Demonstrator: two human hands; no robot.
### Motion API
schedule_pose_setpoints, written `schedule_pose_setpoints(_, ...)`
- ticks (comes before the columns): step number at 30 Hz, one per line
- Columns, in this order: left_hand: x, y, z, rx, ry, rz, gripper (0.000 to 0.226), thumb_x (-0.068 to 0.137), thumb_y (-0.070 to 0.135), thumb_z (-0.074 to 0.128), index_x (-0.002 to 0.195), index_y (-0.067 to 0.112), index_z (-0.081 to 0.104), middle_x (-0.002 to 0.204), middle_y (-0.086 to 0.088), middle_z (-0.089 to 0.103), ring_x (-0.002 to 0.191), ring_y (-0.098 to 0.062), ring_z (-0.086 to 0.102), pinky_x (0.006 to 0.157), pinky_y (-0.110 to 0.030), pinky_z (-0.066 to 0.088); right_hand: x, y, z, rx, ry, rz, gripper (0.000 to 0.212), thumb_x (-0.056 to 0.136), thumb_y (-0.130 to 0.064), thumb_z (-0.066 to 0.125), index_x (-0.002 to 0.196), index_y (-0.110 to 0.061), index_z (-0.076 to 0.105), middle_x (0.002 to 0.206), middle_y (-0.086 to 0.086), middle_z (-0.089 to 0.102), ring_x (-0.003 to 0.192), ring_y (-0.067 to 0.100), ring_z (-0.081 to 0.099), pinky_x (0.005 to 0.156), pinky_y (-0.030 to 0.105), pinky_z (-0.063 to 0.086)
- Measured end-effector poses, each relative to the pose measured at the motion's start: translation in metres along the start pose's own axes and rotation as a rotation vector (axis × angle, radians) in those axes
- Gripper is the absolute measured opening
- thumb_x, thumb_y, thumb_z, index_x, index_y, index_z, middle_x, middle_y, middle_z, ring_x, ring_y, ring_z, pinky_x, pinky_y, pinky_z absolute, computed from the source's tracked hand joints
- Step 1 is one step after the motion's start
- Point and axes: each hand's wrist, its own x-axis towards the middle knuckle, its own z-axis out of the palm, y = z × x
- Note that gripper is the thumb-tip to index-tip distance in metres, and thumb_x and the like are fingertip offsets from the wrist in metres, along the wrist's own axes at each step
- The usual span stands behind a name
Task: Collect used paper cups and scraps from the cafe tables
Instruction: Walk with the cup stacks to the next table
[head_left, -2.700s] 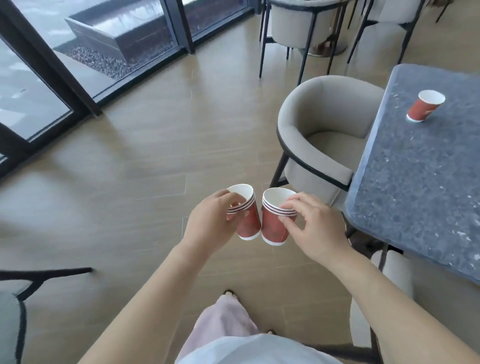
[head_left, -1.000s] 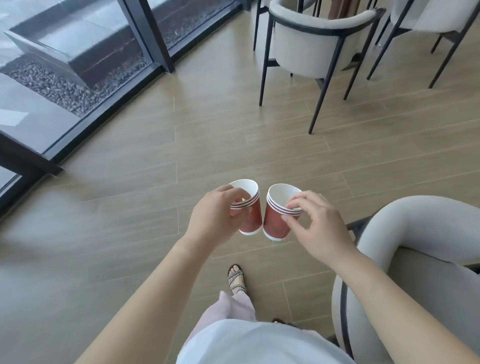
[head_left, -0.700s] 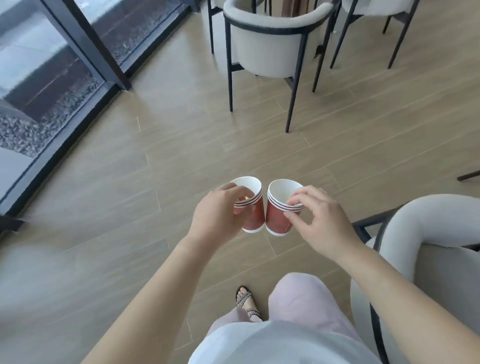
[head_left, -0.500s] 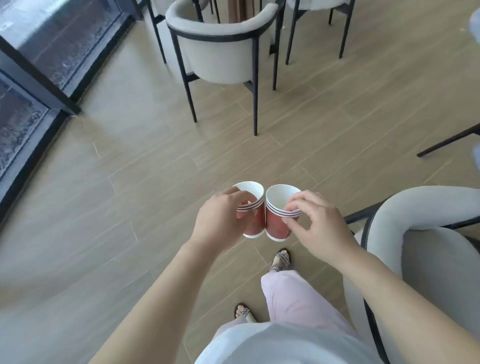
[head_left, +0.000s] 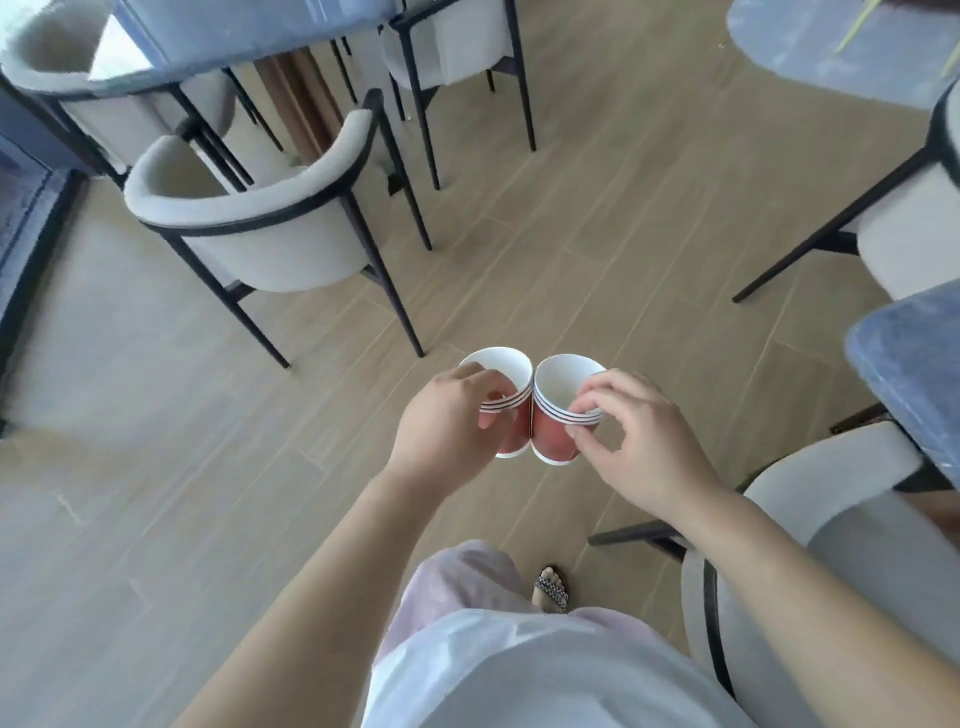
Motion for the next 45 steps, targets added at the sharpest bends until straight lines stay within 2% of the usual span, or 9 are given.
schedule_pose_setpoints(7,0.141,0.007,0.012,-0.002,-0.138,0.178,0.020,0.077,0.018,0.057,0.094,0.025,0.066,0.096,0.009,0.064,0.087,-0.019,0.059,0.068,-0.036,0.051,0.083,0.046,-0.014,-0.017,0.130,0.171,0.011,0.075,-0.009,0.070,0.083,-0.013,0.066,0.094,-0.004,0.061,0.093,0.015,0.055,0.080,0.014,0.033)
schedule_pose_setpoints(11,0.228,0.023,0.006,-0.019,-0.240,0.321,0.018,0.074,0.024,0.060,0.091,0.027,0.067,0.094,0.008,0.065,0.080,-0.019,0.059,0.064,-0.033,0.051,0.131,0.067,-0.032,-0.030,0.243,0.305,0.012,0.075,-0.009,0.071,0.083,-0.017,0.066,0.094,-0.008,0.060,0.093,0.006,0.050,0.075,-0.001,0.029)
schedule_pose_setpoints(13,0.268,0.037,0.005,-0.013,-0.285,0.405,0.020,0.073,0.028,0.056,0.089,0.029,0.067,0.092,0.009,0.065,0.078,-0.018,0.058,0.062,-0.031,0.049,0.152,0.078,-0.043,-0.031,0.303,0.347,0.011,0.076,-0.011,0.070,0.084,-0.018,0.066,0.093,-0.012,0.057,0.094,0.009,0.053,0.074,0.006,0.034)
schedule_pose_setpoints(16,0.321,0.065,0.016,0.004,-0.344,0.524,0.017,0.076,0.023,0.058,0.090,0.029,0.066,0.093,0.010,0.064,0.079,-0.016,0.059,0.063,-0.031,0.049,0.171,0.098,-0.059,-0.048,0.418,0.407,0.011,0.076,-0.013,0.071,0.084,-0.019,0.066,0.094,-0.014,0.055,0.095,0.012,0.056,0.072,0.026,0.046)
schedule_pose_setpoints(19,0.355,0.101,0.036,0.007,-0.427,0.650,0.016,0.077,0.019,0.059,0.089,0.028,0.065,0.093,0.012,0.063,0.081,-0.013,0.058,0.065,-0.028,0.048,0.172,0.119,-0.075,-0.059,0.544,0.503,0.012,0.076,-0.014,0.071,0.085,-0.019,0.066,0.095,-0.012,0.056,0.094,0.010,0.056,0.075,0.025,0.046)
schedule_pose_setpoints(24,0.385,0.172,0.081,0.009,-0.605,0.857,0.016,0.077,0.018,0.060,0.091,0.025,0.065,0.090,0.010,0.062,0.084,-0.014,0.057,0.068,-0.031,0.048,0.150,0.157,-0.108,-0.102,0.717,0.682,0.010,0.076,-0.016,0.070,0.083,-0.021,0.064,0.095,-0.011,0.059,0.092,0.010,0.055,0.076,0.018,0.040)
schedule_pose_setpoints(33,0.414,0.318,0.184,0.045,-0.808,1.130,0.024,0.075,0.015,0.058,0.092,0.030,0.064,0.094,0.012,0.061,0.088,-0.015,0.059,0.074,-0.035,0.050,0.105,0.237,-0.188,-0.189,0.980,0.911,0.013,0.073,-0.006,0.071,0.083,-0.011,0.066,0.097,-0.001,0.063,0.095,0.025,0.058,0.076,0.033,0.048)
schedule_pose_setpoints(36,0.413,0.369,0.218,0.071,-0.868,1.202,0.026,0.075,0.014,0.055,0.093,0.032,0.063,0.097,0.012,0.061,0.090,-0.015,0.059,0.075,-0.039,0.051,0.084,0.262,-0.217,-0.202,1.020,0.990,0.014,0.073,-0.007,0.071,0.085,-0.011,0.066,0.099,-0.001,0.064,0.096,0.026,0.058,0.076,0.036,0.050)
schedule_pose_setpoints(45,0.390,0.479,0.300,0.160,-0.953,1.475,0.016,0.083,0.017,0.057,0.090,0.029,0.066,0.097,0.010,0.063,0.093,-0.016,0.058,0.074,-0.038,0.051,0.025,0.316,-0.264,-0.242,1.108,1.239,0.014,0.068,-0.006,0.075,0.078,-0.009,0.067,0.100,0.002,0.065,0.092,0.029,0.058,0.075,0.028,0.042)
